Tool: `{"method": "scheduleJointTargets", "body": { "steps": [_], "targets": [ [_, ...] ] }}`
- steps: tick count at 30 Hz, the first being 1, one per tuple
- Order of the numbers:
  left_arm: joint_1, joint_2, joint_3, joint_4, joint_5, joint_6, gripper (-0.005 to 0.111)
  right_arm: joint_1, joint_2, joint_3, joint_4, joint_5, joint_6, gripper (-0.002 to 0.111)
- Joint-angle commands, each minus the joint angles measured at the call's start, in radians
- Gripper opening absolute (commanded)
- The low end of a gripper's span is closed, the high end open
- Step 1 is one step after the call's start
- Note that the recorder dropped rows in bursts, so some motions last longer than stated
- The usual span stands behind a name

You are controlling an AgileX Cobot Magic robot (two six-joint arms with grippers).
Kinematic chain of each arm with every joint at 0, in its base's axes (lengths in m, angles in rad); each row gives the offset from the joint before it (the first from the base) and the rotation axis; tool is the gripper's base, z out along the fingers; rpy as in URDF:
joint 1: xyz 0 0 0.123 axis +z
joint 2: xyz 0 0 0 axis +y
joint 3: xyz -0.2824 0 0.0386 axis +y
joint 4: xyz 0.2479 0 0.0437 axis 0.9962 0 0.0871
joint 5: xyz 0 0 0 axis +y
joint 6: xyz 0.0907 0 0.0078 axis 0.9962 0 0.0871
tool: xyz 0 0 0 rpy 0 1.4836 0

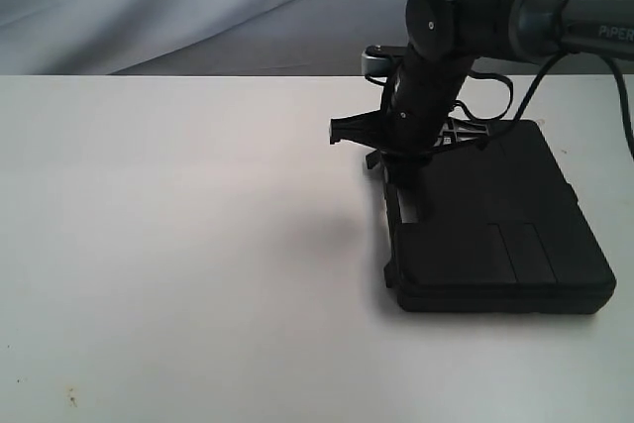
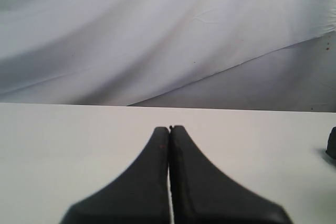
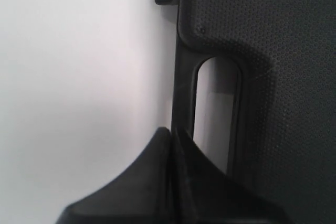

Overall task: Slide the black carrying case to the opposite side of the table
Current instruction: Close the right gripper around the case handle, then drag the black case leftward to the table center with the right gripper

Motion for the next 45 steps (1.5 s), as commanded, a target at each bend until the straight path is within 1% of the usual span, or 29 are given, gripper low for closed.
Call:
{"method": "scheduleJointTargets", "body": {
  "steps": [1, 4, 6, 8, 10, 35, 45],
  "targets": [
    [0.002, -0.005, 0.005, 0.0, -0.002, -0.001, 0.0, -0.006, -0.002, -0.007, 0.0, 0.001, -0.013, 0.002],
    [0.002, -0.005, 0.005, 0.0, -0.002, -0.001, 0.0, -0.006, -0.002, -0.007, 0.0, 0.001, -0.021, 0.013],
    [0.002, -0.005, 0.005, 0.0, -0.002, -0.001, 0.0, -0.006, 0.001, -0.007, 0.0, 0.001, -0.021, 0.024],
    [0.002, -0.005, 0.005, 0.0, -0.002, -0.001, 0.0, -0.006, 0.003, -0.007, 0.0, 0.001, -0.021, 0.032],
    [0.002, -0.005, 0.005, 0.0, -0.002, -0.001, 0.0, -0.006, 0.005, -0.007, 0.0, -0.003, -0.021, 0.036],
    [0.002, -0.005, 0.005, 0.0, -0.002, -0.001, 0.0, -0.006, 0.112, -0.007, -0.005, -0.066, -0.021, 0.035],
    [0.002, -0.005, 0.005, 0.0, -0.002, -0.001, 0.0, -0.006, 0.128, -0.007, 0.0, -0.079, -0.021, 0.027]
  ]
}}
